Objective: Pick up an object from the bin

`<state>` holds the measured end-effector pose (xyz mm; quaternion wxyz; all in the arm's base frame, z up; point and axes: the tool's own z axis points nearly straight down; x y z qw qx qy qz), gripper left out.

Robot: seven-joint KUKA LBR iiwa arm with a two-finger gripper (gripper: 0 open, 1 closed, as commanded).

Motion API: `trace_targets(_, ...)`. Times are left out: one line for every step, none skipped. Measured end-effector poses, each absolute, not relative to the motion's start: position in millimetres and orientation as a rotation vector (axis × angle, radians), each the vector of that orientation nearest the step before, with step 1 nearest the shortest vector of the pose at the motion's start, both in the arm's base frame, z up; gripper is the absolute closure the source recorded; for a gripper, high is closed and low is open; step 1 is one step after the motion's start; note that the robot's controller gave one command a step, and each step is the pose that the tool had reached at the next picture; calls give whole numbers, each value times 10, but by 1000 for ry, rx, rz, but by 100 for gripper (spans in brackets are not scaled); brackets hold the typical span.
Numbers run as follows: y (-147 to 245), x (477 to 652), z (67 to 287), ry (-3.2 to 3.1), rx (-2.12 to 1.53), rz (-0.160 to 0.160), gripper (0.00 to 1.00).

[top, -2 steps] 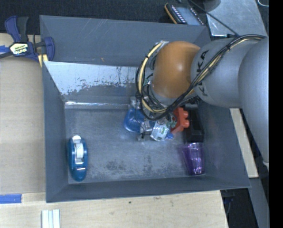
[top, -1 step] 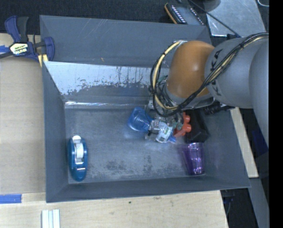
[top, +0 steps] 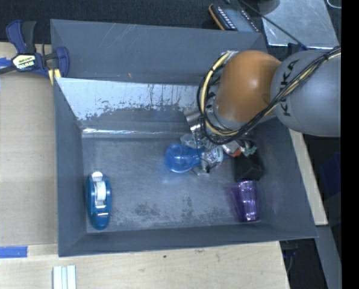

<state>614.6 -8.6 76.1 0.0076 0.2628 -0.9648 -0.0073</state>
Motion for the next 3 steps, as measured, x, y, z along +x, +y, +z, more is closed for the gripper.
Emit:
trace_targets(-86, 6146, 761, -3016, 821, -23, 100)
trace_targets(-323, 5639, 1472, -2973, 969, -26, 100)
trace_targets(-323, 5639, 1472, -2973, 968, -26, 100)
